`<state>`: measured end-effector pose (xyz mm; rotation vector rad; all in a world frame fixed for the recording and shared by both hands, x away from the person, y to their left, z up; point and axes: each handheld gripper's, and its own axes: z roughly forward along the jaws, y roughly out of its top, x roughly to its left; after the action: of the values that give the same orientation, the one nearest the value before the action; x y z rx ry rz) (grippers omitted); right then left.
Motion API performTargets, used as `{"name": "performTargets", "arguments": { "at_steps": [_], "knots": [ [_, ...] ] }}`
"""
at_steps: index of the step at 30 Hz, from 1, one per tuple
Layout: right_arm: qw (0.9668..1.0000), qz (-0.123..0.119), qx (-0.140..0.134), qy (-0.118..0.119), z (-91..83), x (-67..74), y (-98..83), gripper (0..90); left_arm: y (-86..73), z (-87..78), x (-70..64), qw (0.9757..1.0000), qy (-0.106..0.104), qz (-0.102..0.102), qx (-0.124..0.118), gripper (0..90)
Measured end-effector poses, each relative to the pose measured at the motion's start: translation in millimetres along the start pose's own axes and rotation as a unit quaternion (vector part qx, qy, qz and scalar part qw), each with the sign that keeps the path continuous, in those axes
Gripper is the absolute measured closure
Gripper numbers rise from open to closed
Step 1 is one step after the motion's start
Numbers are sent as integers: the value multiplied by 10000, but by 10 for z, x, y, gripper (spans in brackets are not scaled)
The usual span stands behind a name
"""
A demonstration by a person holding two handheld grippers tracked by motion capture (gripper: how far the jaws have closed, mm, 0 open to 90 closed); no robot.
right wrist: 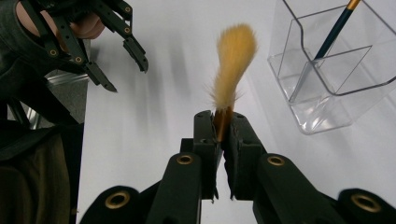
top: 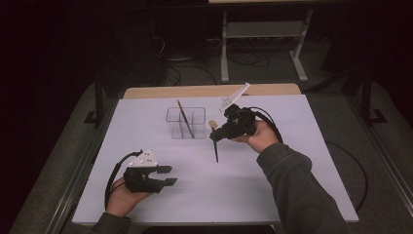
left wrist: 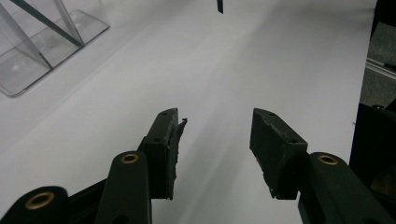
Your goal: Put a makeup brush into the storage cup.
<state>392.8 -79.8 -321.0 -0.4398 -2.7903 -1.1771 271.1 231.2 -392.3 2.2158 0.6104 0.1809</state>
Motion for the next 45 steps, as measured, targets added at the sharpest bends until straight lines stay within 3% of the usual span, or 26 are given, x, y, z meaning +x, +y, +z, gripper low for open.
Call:
{"name": "performTargets", "arguments": {
  "at_steps": [3, 19, 25, 32, 37, 45],
  "knots": [
    [9999, -105, -23, -33, -6, -22, 36, 825, -10, -15, 15, 10000, 27, 11, 19, 508],
    [9998, -151, -71, -103, -43, -94, 211, 825, -40, -82, 46, 9998, 71, -135, -111, 483],
    [9999, -77, -83, -119, -60, -136, 238, 825, -42, -99, 61, 9999, 91, -93, -96, 478],
    [9998, -73, -65, -151, -85, -172, 300, 825, -42, -92, 44, 9996, 78, -193, -184, 473],
    [9997, -95, -82, -192, -105, -202, 353, 825, -42, -102, 58, 9998, 63, -103, -154, 468],
    [9996, -69, -74, -255, -143, -247, 439, 825, -44, -114, 53, 9996, 81, -184, -175, 463]
  ]
}}
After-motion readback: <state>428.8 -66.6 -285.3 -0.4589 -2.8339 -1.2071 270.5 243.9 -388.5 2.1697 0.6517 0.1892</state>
